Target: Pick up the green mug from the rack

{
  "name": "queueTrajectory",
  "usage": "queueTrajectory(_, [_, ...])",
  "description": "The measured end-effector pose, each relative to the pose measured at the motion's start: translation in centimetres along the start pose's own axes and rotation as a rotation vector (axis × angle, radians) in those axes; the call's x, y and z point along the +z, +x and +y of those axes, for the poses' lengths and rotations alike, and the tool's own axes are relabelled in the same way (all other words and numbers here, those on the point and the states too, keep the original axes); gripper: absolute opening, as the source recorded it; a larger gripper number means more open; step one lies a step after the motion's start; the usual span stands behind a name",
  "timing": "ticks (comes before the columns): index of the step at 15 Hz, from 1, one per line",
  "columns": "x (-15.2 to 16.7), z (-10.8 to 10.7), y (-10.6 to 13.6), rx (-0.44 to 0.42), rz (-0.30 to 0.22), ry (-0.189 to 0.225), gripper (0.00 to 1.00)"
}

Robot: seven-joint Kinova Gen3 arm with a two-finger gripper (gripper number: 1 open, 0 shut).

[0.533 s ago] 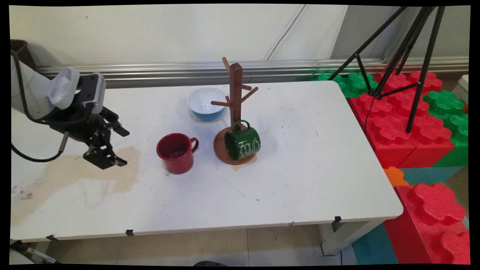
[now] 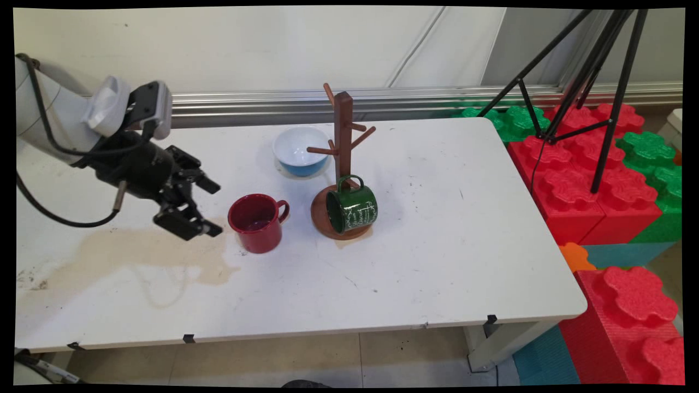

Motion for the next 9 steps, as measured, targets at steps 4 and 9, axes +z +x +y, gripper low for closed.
queueTrajectory(4, [0.3,1.0,1.9,-0.056,0.061,-0.021,1.0])
queueTrajectory(9, [1.6,2.4,3.9,-0.139,0.119,-0.033,1.0])
